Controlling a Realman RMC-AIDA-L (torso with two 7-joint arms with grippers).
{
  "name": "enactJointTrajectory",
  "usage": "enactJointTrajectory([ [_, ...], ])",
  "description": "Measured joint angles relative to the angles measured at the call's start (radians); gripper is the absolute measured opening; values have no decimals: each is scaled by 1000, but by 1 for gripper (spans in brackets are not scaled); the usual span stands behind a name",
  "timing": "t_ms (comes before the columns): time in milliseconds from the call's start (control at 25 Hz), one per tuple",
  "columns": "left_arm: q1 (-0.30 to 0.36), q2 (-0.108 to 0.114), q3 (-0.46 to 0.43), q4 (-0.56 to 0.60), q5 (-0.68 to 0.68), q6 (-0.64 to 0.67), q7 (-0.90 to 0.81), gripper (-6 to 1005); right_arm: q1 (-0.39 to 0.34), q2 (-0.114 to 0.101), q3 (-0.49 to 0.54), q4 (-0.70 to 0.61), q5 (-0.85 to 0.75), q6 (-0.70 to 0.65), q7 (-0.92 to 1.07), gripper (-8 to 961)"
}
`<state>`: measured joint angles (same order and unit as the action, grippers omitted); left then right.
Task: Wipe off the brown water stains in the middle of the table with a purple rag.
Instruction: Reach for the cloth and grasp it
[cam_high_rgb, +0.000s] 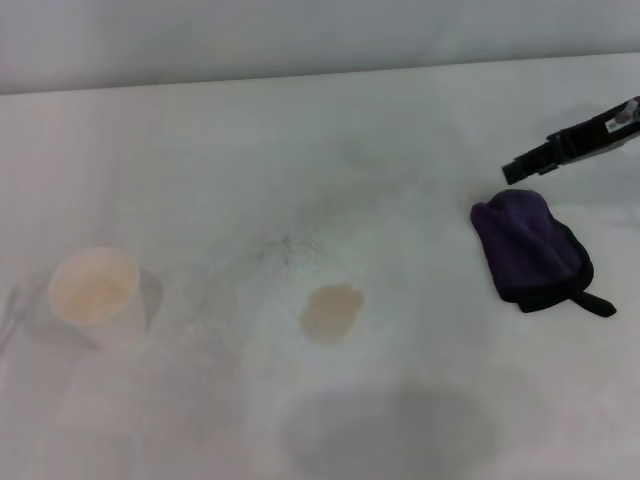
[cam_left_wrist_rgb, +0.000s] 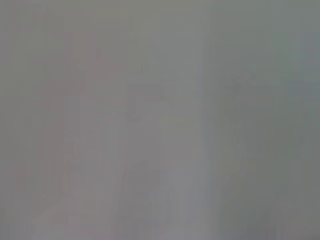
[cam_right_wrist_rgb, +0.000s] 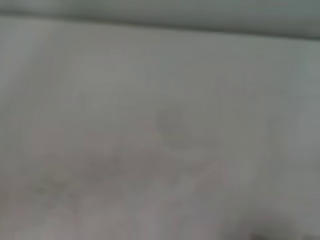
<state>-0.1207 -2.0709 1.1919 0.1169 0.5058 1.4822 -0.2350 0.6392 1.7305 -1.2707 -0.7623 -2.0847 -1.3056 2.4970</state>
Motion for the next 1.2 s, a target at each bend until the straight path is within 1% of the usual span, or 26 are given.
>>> enactJointTrajectory([
  [120,-5,1,-2,7,0,-4,6,892,37,8,1,-35,-137,-21,86,553],
  [200,-10,1,-4,7,-1,-7,16,892,56,21,1,-62,-212,-25,128,553],
  [240,-14,1,-7,7,-1,-8,22,892,68,31,1,-78,-260,-25,147,552],
  [400,-34,1,-14,5,-1,-14,31,891,128,81,12,-117,-453,-36,206,552],
  [520,-42,0,-14,8,-1,-18,32,891,167,105,18,-124,-489,-80,211,551],
  [640,-48,0,-14,8,-1,-21,34,891,189,146,16,-162,-552,-139,224,550],
  [760,-51,0,-15,8,-1,-24,34,891,194,205,15,-225,-643,-214,240,550],
  [800,-51,0,-15,8,-1,-27,34,891,194,221,14,-240,-660,-236,241,550],
  [880,-53,0,-16,8,-1,-35,34,891,192,244,14,-264,-680,-267,243,549],
  [960,-55,0,-16,8,-1,-43,34,891,188,256,14,-277,-689,-282,247,549],
  [1040,-57,0,-16,7,-1,-48,35,891,183,263,13,-277,-693,-288,252,548],
  [1200,-62,0,-15,6,-1,-50,37,891,166,269,12,-260,-713,-264,253,548],
])
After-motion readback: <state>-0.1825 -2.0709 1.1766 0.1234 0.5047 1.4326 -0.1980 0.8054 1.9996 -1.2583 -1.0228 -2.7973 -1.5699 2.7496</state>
